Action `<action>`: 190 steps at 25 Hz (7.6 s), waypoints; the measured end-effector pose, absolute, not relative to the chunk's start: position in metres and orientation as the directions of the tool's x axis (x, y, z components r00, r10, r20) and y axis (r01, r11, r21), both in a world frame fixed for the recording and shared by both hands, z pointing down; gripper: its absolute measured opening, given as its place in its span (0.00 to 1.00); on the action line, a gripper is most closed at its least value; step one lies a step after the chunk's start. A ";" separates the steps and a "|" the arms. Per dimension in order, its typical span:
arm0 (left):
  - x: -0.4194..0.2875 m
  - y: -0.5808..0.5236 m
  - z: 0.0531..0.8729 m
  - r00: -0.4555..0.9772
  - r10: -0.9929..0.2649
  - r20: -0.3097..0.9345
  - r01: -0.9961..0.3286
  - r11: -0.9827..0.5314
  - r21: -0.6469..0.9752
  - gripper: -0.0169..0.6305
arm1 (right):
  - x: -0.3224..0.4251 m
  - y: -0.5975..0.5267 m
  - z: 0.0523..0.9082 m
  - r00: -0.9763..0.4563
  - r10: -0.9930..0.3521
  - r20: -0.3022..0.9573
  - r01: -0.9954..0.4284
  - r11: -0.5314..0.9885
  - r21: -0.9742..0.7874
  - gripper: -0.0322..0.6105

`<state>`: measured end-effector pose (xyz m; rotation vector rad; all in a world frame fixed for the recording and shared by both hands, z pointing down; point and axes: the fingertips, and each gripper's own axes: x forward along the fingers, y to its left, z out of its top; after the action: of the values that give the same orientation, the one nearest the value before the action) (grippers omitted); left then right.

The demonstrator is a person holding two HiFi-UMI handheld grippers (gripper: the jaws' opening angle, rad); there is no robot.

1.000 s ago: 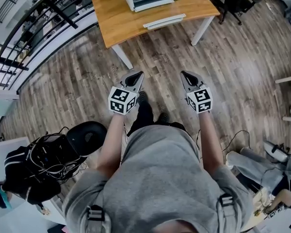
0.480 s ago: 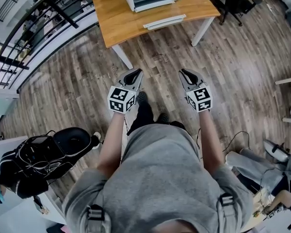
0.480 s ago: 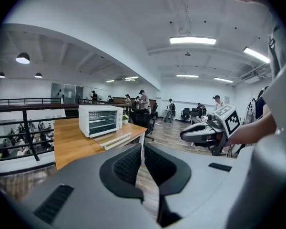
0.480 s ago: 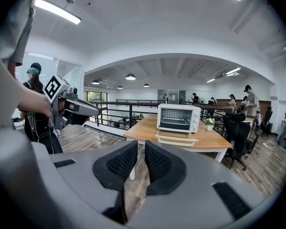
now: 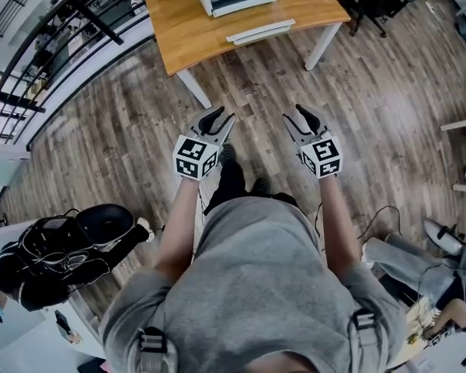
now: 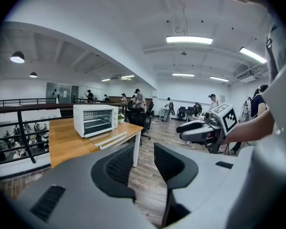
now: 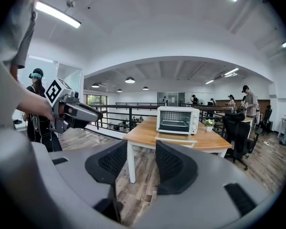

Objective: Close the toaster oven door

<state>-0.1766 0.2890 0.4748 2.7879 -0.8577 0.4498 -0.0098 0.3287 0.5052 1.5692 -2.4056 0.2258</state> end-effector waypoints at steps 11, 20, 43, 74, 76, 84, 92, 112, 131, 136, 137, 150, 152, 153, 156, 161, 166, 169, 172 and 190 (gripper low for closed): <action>-0.167 0.283 0.477 0.781 -0.518 0.350 -0.575 -0.815 0.075 0.40 | -0.002 0.323 0.508 -0.391 -0.870 0.300 -0.909 0.417 0.026 0.58; -0.159 0.285 0.474 0.779 -0.521 0.348 -0.577 -0.813 0.078 0.41 | 0.011 0.328 0.508 -0.379 -0.874 0.303 -0.918 0.397 -0.004 0.58; -0.151 0.253 0.487 0.775 -0.525 0.353 -0.595 -0.794 0.125 0.41 | 0.036 0.305 0.518 -0.337 -0.883 0.328 -0.937 0.350 -0.020 0.54; -0.128 0.059 0.519 0.794 -0.470 0.386 -0.573 -0.791 0.215 0.41 | 0.062 0.116 0.541 -0.296 -0.857 0.422 -0.951 0.308 -0.041 0.52; -0.126 0.049 0.523 0.796 -0.461 0.392 -0.568 -0.792 0.222 0.41 | 0.063 0.105 0.545 -0.291 -0.855 0.429 -0.953 0.300 -0.048 0.52; -0.120 0.006 0.535 0.802 -0.429 0.416 -0.546 -0.809 0.218 0.41 | 0.074 0.059 0.547 -0.268 -0.855 0.444 -0.959 0.280 -0.040 0.52; -0.118 -0.025 0.542 0.813 -0.401 0.422 -0.521 -0.824 0.221 0.41 | 0.082 0.036 0.551 -0.221 -0.866 0.449 -0.972 0.232 -0.032 0.52; -0.141 -0.057 0.550 0.795 -0.433 0.425 -0.557 -0.797 0.231 0.41 | 0.094 0.011 0.569 -0.201 -0.859 0.471 -0.977 0.212 -0.030 0.51; -0.111 -0.085 0.606 0.719 -0.435 0.542 -0.649 -0.699 0.300 0.41 | 0.148 -0.041 0.603 -0.280 -0.791 0.544 -0.957 0.278 -0.088 0.51; -0.107 -0.091 0.618 0.691 -0.449 0.566 -0.683 -0.664 0.306 0.41 | 0.153 -0.057 0.618 -0.324 -0.761 0.562 -0.942 0.311 -0.122 0.51; -0.106 -0.093 0.621 0.684 -0.453 0.571 -0.690 -0.656 0.306 0.41 | 0.153 -0.060 0.622 -0.333 -0.753 0.567 -0.939 0.319 -0.129 0.51; -0.103 -0.101 0.658 0.613 -0.479 0.628 -0.768 -0.546 0.334 0.41 | 0.163 -0.097 0.659 -0.438 -0.661 0.609 -0.891 0.411 -0.194 0.50; -0.102 -0.102 0.663 0.605 -0.479 0.636 -0.776 -0.534 0.336 0.41 | 0.164 -0.104 0.661 -0.453 -0.653 0.607 -0.884 0.418 -0.210 0.50; -0.100 -0.103 0.665 0.602 -0.479 0.639 -0.779 -0.529 0.337 0.41 | 0.166 -0.107 0.662 -0.459 -0.650 0.606 -0.881 0.421 -0.216 0.50; -0.098 -0.106 0.675 0.588 -0.481 0.650 -0.792 -0.507 0.342 0.41 | 0.172 -0.116 0.671 -0.466 -0.636 0.615 -0.876 0.429 -0.221 0.50; -0.096 -0.104 0.690 0.561 -0.479 0.674 -0.814 -0.467 0.345 0.41 | 0.181 -0.127 0.682 -0.472 -0.610 0.637 -0.870 0.439 -0.224 0.49; -0.092 -0.104 0.703 0.543 -0.472 0.695 -0.825 -0.454 0.336 0.41 | 0.189 -0.137 0.694 -0.479 -0.586 0.654 -0.862 0.453 -0.226 0.49; -0.091 -0.106 0.710 0.533 -0.492 0.688 -0.838 -0.415 0.353 0.41 | 0.192 -0.139 0.700 -0.487 -0.567 0.665 -0.854 0.467 -0.227 0.49; -0.090 -0.107 0.716 0.516 -0.508 0.690 -0.853 -0.383 0.356 0.42 | 0.197 -0.140 0.705 -0.493 -0.549 0.675 -0.848 0.479 -0.230 0.48; -0.076 -0.108 0.743 0.390 -0.542 0.744 -0.917 -0.299 0.262 0.43 | 0.206 -0.152 0.755 -0.544 -0.422 0.725 -0.782 0.568 -0.256 0.45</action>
<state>-0.0764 -0.1082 0.7425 1.9703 -1.2485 0.7055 0.2064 -0.1519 0.7550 0.9585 -2.1900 0.7663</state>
